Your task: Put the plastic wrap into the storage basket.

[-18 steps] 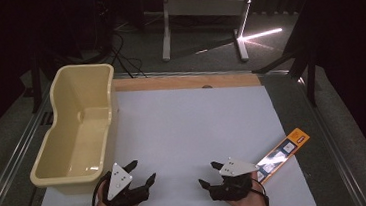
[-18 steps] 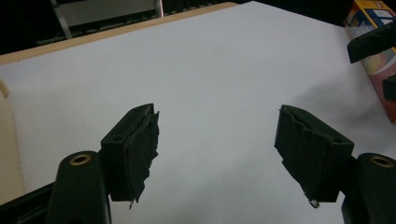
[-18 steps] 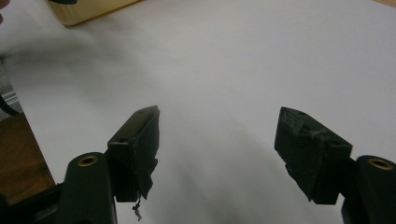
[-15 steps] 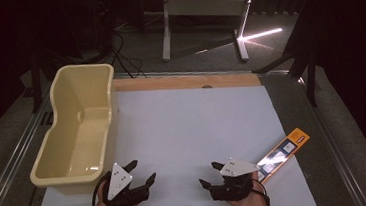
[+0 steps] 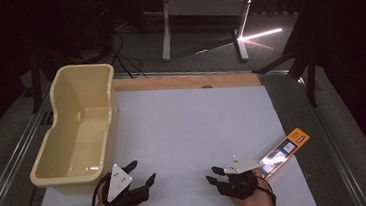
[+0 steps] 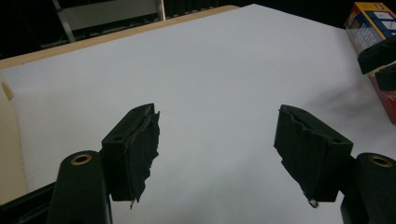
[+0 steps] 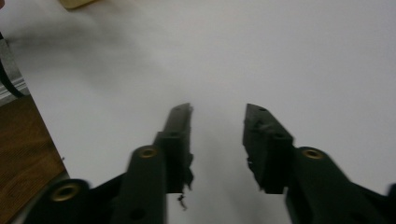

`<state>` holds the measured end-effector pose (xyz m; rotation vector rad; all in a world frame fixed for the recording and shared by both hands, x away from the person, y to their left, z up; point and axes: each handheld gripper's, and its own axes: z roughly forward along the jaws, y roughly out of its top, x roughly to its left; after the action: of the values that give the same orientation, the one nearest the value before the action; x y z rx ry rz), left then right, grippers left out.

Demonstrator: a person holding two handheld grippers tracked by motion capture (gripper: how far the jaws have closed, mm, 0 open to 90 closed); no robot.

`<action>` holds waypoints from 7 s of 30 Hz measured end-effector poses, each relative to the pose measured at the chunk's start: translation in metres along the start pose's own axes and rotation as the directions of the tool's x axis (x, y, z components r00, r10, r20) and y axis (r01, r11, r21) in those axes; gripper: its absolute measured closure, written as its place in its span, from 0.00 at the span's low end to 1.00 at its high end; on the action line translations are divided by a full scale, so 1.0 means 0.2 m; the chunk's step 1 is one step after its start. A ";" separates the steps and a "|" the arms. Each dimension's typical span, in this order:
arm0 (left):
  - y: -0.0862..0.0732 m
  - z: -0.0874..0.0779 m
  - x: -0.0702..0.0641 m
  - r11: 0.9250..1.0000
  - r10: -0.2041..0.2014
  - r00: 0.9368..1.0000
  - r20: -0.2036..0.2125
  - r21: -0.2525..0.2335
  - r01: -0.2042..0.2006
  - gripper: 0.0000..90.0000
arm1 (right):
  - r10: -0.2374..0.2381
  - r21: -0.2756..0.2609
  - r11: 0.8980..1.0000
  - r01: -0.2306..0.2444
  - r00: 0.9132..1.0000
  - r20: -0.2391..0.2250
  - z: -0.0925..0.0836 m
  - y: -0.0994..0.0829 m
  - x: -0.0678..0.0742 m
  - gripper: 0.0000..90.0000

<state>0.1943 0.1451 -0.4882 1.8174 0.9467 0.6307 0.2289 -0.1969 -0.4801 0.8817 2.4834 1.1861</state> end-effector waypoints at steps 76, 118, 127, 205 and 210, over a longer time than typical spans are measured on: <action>-0.01 0.02 -0.01 1.000 -0.013 1.000 -0.009 -0.001 0.013 0.36 | -0.062 0.239 0.969 0.060 0.998 0.004 -0.25 -0.32 -0.24 1.00; -0.01 0.02 -0.01 1.000 -0.022 1.000 -0.002 0.002 0.022 0.36 | 0.018 0.184 0.982 -0.035 0.995 0.098 -0.01 0.15 -0.96 0.25; -0.01 0.02 -0.01 1.000 -0.030 1.000 -0.001 0.004 0.030 0.36 | -0.059 0.319 0.947 0.028 0.994 0.088 -0.01 0.07 -1.06 0.16; -0.01 0.02 -0.01 0.999 -0.035 0.999 0.001 -0.002 0.035 0.36 | 0.261 0.634 0.755 -0.167 0.964 -0.057 0.26 0.39 -0.73 0.43; -0.01 0.02 -0.01 0.999 -0.037 0.999 0.001 -0.006 0.037 0.36 | 0.285 0.600 0.782 -0.169 0.953 -0.103 0.26 0.46 -0.66 0.43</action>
<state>0.1952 0.1422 -0.4917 1.7908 0.9747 0.6090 0.3942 -0.2019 -0.4477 1.3060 3.0369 0.5528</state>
